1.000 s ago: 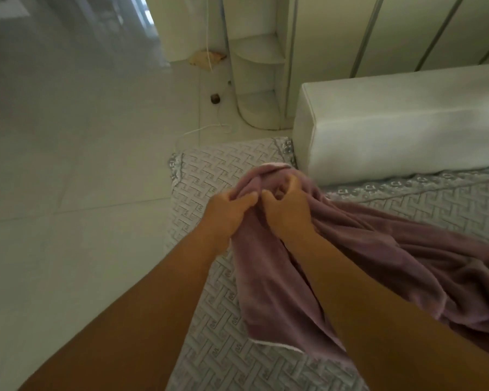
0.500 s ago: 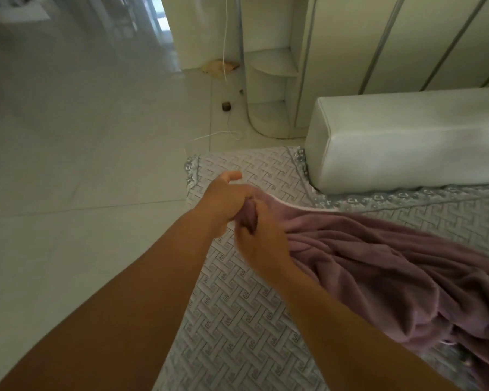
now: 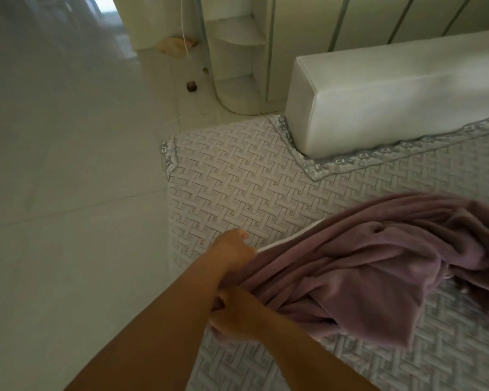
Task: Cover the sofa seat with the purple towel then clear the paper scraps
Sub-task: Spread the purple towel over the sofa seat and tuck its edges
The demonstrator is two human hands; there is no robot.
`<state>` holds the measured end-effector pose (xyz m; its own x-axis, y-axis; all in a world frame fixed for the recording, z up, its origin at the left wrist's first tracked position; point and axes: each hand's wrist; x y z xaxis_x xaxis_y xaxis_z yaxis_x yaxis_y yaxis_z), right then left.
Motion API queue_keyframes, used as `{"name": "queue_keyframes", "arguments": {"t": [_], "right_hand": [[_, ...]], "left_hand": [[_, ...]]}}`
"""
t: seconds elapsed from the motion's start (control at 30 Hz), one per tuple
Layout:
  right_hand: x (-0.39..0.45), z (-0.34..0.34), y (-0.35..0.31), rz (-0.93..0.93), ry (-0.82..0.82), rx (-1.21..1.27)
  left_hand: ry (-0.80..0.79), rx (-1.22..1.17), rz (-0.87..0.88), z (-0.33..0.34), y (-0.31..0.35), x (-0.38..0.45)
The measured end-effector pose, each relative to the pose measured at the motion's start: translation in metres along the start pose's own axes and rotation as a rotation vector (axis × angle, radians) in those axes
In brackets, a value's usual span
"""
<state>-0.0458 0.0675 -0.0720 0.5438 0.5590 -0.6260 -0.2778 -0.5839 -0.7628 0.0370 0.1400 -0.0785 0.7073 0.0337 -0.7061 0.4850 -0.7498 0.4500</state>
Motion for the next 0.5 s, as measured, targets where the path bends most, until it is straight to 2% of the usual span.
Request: {"name": "queue_keyframes", "arguments": {"t": [0.07,0.1,0.2,0.27,0.33,0.37,0.4,0.47,0.5], "right_hand": [[0.008,0.004,0.002,-0.072,0.180,-0.039],[0.012,0.003,0.002,-0.116,0.253,-0.052],[0.022,-0.007,-0.003,-0.120,0.408,0.100],[0.023,-0.023,-0.017,-0.177,0.462,0.353],[0.023,-0.049,-0.033,-0.209,0.558,0.600],[0.025,-0.066,-0.043,-0.209,0.599,0.688],[0.026,-0.082,-0.052,-0.225,0.624,0.761],[0.029,-0.114,-0.072,-0.262,0.631,0.866],[0.032,-0.128,-0.083,-0.273,0.635,0.882]], "left_hand": [[-0.035,0.214,-0.033,0.006,-0.015,0.004],[-0.039,0.220,-0.070,0.005,-0.018,0.005],[0.071,-0.110,-0.064,-0.014,-0.010,0.012],[0.253,-0.392,0.018,-0.035,0.002,0.014],[0.400,-0.555,0.023,-0.050,0.007,0.009],[0.367,-0.660,0.020,-0.056,0.005,0.006],[0.238,-0.796,0.056,-0.057,0.003,0.004],[-0.043,-0.984,0.292,-0.053,0.005,-0.001],[-0.137,-0.982,0.422,-0.051,0.008,-0.002]]}}
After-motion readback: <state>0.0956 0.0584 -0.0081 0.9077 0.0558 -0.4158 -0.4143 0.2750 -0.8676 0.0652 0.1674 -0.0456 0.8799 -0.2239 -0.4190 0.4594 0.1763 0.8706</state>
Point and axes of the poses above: each hand's wrist, its own x-axis towards the middle knuckle, its own z-axis out of the palm, y = z × x, and after that the axes turned 3 degrees about -x, right-handed
